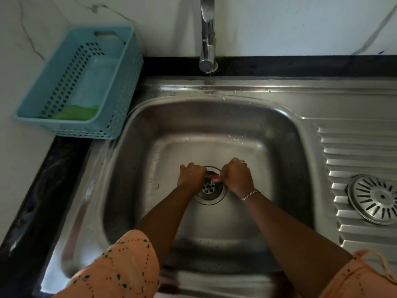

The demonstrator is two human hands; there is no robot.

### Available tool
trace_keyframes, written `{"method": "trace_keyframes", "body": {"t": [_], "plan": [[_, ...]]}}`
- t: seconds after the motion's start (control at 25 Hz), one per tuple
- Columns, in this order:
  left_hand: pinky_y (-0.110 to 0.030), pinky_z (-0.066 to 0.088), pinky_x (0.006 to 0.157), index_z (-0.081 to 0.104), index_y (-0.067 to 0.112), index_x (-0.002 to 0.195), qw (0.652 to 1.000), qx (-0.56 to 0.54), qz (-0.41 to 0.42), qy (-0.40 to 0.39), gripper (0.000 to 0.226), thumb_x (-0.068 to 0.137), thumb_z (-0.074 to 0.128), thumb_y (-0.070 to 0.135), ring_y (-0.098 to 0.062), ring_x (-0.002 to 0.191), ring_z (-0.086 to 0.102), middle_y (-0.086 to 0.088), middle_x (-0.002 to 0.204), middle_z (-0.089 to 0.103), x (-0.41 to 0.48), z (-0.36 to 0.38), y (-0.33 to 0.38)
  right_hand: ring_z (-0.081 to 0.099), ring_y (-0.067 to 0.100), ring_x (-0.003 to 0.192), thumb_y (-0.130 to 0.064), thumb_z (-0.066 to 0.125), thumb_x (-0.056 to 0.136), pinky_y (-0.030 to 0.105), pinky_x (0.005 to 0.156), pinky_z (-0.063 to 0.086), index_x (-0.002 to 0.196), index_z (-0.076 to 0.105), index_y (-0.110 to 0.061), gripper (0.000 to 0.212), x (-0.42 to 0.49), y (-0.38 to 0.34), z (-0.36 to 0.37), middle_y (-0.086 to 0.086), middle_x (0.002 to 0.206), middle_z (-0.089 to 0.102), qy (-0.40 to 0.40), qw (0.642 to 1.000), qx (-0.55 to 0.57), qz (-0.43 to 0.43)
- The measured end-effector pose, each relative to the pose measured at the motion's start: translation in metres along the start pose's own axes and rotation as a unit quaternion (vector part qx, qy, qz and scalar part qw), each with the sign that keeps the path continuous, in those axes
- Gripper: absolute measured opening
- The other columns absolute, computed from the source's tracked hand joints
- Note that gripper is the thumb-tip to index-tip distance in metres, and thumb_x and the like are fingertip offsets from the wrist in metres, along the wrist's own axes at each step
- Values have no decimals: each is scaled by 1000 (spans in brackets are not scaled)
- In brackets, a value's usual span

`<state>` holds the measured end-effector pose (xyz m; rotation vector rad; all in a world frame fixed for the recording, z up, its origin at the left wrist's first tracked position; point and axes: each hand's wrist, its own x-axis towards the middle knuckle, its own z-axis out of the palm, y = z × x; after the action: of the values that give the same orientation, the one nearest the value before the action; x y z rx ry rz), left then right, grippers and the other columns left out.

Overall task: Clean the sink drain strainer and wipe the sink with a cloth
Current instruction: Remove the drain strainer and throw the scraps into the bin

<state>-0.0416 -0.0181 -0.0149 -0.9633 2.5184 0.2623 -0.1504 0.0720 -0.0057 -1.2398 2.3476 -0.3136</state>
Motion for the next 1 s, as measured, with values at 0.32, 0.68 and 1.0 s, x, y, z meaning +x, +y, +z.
{"method": "trace_keyframes", "body": {"t": [0.32, 0.68, 1.0], "plan": [[-33, 48, 76, 64, 7, 97, 980, -185, -62, 29, 16, 84, 56, 7, -30, 93, 63, -16, 100, 68, -15, -27, 0, 51, 31, 106, -10, 57, 86, 35, 86, 47, 89, 73, -9, 16, -11, -6, -23, 14, 103, 62, 48, 997, 57, 18], [-35, 51, 82, 66, 6, 94, 953, -268, -83, 114, 14, 82, 63, 12, -32, 97, 64, -18, 102, 69, -41, -66, -2, 54, 26, 105, -12, 65, 82, 30, 88, 42, 84, 73, -11, 8, -19, -26, -68, 10, 104, 65, 110, 989, 95, -6], [-32, 50, 74, 67, 5, 88, 922, -329, -100, 177, 9, 80, 66, 8, -28, 90, 65, -17, 95, 71, -92, -107, -23, 56, 31, 100, -9, 66, 80, 36, 87, 45, 82, 72, -6, 6, -48, -66, -100, 17, 100, 62, 174, 976, 120, -53]]}}
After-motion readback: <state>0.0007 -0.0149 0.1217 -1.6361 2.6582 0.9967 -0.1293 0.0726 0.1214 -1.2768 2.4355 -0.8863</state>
